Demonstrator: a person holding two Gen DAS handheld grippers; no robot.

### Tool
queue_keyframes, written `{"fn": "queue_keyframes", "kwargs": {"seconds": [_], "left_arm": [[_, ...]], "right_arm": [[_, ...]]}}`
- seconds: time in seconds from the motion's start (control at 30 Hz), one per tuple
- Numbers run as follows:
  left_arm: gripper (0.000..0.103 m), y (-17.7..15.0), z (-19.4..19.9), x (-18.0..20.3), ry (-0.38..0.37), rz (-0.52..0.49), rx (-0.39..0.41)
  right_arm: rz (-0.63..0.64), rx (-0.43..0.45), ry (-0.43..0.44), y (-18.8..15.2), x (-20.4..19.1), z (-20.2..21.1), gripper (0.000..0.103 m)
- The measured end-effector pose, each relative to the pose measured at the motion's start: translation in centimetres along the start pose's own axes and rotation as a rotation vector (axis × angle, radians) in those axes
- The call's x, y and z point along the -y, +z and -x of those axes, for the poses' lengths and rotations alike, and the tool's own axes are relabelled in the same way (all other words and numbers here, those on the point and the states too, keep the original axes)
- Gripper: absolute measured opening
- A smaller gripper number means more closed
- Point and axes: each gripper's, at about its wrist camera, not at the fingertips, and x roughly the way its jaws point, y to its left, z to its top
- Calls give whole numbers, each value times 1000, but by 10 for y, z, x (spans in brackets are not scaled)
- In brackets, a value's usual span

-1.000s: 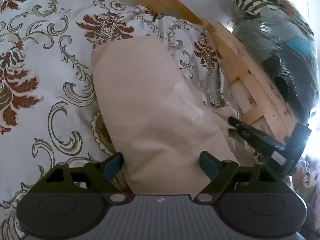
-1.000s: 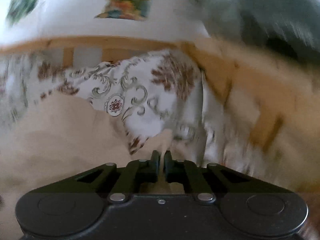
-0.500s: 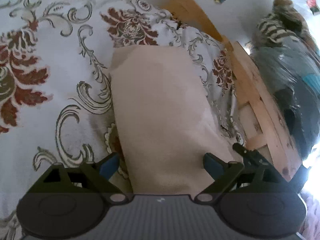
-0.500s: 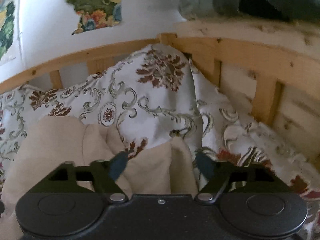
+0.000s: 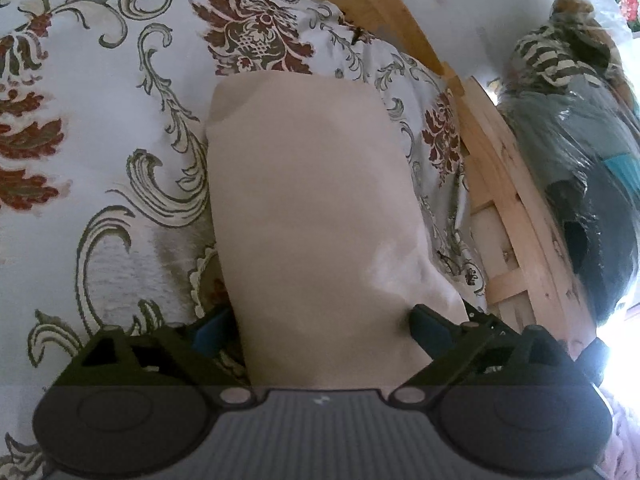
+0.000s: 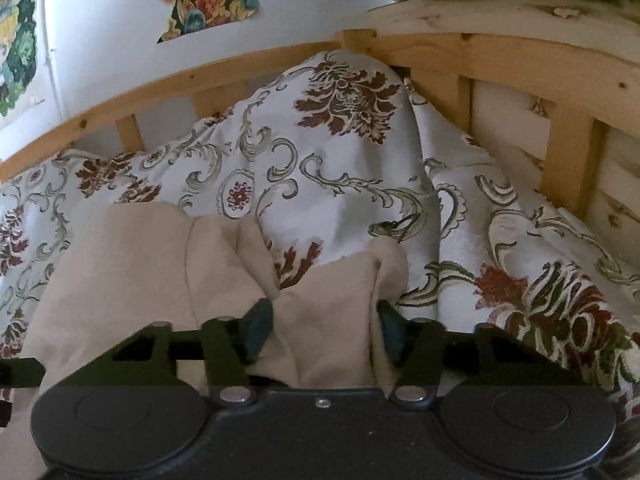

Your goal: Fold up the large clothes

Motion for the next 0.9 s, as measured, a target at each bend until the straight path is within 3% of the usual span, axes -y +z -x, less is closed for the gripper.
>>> {"fn": "queue_keyframes", "kwargs": {"seconds": [0.13, 0.27, 0.4, 0.6, 0.8, 0.9], "left_arm": [[84, 3, -1, -1, 5, 1, -14], [59, 3, 5, 7, 39, -34, 3], [45, 9, 15, 18, 70, -57, 2], [41, 44, 55, 38, 160, -187, 9], [41, 107, 122, 36, 266, -241, -9], [44, 122, 142, 23, 309, -255, -4]], "right_arm": [[-26, -10, 13, 0, 3, 1, 28], [6, 23, 36, 2, -9, 12, 8], [37, 105, 96, 7, -27, 39, 6], [60, 187, 211, 15, -66, 69, 5], [14, 230, 355, 27, -119, 76, 5], [-25, 231, 431, 33, -145, 74, 5]]}}
